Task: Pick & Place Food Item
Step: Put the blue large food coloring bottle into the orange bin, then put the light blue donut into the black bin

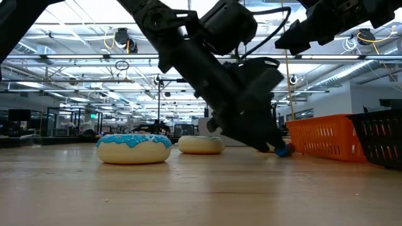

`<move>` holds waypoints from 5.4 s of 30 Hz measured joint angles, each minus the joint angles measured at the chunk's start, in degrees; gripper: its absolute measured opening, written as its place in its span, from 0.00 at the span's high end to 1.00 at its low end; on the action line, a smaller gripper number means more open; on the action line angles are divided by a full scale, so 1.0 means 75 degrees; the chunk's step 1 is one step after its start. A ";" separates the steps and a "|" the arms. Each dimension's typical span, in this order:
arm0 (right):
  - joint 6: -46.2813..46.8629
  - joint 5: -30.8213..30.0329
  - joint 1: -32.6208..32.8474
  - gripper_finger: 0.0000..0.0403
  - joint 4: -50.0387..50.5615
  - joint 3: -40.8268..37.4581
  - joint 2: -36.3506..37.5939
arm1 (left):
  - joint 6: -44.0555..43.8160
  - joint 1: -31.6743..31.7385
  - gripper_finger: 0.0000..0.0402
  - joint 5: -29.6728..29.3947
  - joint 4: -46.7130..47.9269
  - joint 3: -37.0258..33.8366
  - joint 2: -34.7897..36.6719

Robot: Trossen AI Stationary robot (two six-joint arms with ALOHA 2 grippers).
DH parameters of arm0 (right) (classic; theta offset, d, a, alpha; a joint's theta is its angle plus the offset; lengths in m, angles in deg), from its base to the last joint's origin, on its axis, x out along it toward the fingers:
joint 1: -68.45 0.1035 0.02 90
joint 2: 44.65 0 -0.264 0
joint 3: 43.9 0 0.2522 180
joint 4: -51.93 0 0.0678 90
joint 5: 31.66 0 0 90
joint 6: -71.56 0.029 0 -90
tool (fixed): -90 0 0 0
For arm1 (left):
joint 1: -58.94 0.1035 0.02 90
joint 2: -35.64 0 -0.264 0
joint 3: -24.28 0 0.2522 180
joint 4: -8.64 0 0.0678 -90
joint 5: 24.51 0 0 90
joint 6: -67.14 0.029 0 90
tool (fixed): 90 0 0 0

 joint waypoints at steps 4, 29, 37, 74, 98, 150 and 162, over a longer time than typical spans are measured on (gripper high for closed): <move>0.0070 0.0000 0.0000 0.75 0.0000 0.0000 0.0000 | -0.0343 0.0010 0.37 -0.0667 -0.0368 0.0004 -0.0079; 0.0015 -0.0105 0.0003 0.75 -0.0006 0.0000 0.0000 | -0.0602 -0.0229 0.30 -0.1924 -0.1001 0.0011 -0.0404; 0.0033 -0.0382 0.0012 0.75 -0.0006 0.0000 0.0003 | -0.0135 -0.0137 0.32 -0.2013 -0.1130 0.0029 -0.0610; -0.0157 -0.0374 0.0003 0.75 -0.0632 -0.0001 0.0011 | 0.1511 0.0096 0.85 0.0400 -0.3623 0.0015 0.0023; -0.0210 -0.0358 0.0003 0.75 -0.0536 -0.0003 0.0006 | 0.0792 0.0461 0.21 -0.0921 0.0943 -0.1379 0.2801; 0.1577 -0.1175 0.0000 0.68 -0.2759 -0.1070 -0.0332 | 0.2002 0.0580 0.96 -0.0938 -0.4810 -0.4777 0.4109; 0.3280 -0.1150 -0.0190 0.31 -0.4882 -0.1070 -0.1872 | 0.4922 -0.0139 0.94 -0.3244 -0.3490 -0.3233 0.3921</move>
